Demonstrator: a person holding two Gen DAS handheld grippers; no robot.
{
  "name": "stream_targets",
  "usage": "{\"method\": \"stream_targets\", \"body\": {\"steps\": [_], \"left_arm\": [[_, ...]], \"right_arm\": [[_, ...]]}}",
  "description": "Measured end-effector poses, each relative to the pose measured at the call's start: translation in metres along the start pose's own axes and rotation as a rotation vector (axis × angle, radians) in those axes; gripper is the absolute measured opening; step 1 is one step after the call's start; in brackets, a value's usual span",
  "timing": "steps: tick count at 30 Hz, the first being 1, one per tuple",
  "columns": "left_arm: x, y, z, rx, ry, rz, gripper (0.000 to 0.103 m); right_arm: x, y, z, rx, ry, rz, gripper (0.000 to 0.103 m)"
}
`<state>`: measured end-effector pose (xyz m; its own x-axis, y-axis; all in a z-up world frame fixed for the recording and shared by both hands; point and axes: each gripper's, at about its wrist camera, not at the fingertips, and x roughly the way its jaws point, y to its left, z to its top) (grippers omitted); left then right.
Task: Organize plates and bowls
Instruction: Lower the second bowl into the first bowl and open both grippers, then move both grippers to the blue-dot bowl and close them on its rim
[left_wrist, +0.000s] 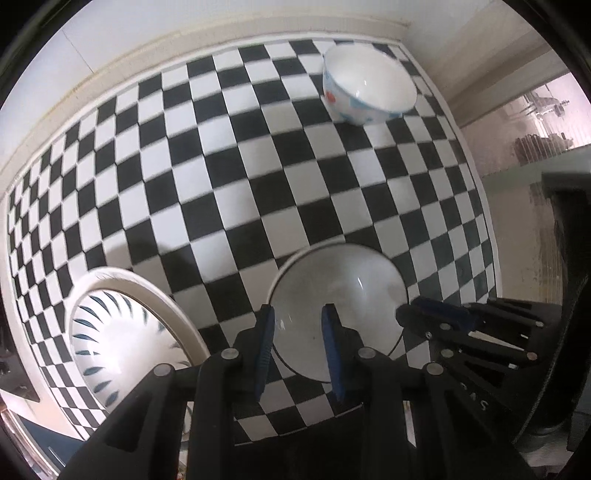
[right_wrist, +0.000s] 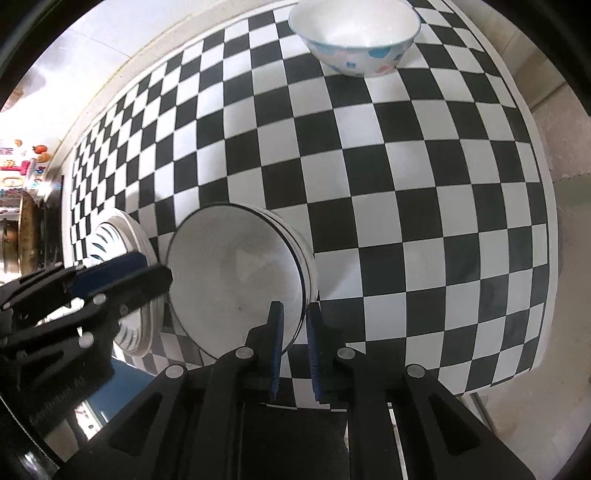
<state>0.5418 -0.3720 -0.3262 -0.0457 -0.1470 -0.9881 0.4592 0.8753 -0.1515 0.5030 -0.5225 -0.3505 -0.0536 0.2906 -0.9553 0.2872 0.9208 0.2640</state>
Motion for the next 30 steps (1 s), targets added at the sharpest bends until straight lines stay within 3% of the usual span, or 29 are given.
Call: {"method": "stream_targets", "body": {"steps": [8, 15, 17, 19, 20, 30], "left_arm": [[-0.025, -0.006, 0.025, 0.008, -0.087, 0.027, 0.026], [-0.025, -0.012, 0.077, -0.003, -0.127, 0.026, 0.029], [-0.021, -0.011, 0.1, -0.012, -0.123, 0.018, 0.029], [-0.015, -0.011, 0.118, -0.024, -0.117, 0.006, 0.029], [-0.011, -0.011, 0.13, -0.029, -0.11, -0.003, 0.029], [0.032, -0.01, 0.209, -0.097, -0.034, -0.109, 0.029]], "right_arm": [[-0.043, -0.015, 0.016, 0.006, -0.069, 0.024, 0.014], [-0.066, -0.051, 0.051, 0.092, -0.114, 0.09, 0.015], [-0.071, -0.064, 0.064, 0.124, -0.129, 0.108, 0.021], [-0.074, -0.076, 0.076, 0.159, -0.146, 0.128, 0.039], [-0.075, -0.083, 0.083, 0.178, -0.151, 0.142, 0.042], [-0.059, -0.126, 0.152, 0.287, -0.143, 0.185, 0.046]]}}
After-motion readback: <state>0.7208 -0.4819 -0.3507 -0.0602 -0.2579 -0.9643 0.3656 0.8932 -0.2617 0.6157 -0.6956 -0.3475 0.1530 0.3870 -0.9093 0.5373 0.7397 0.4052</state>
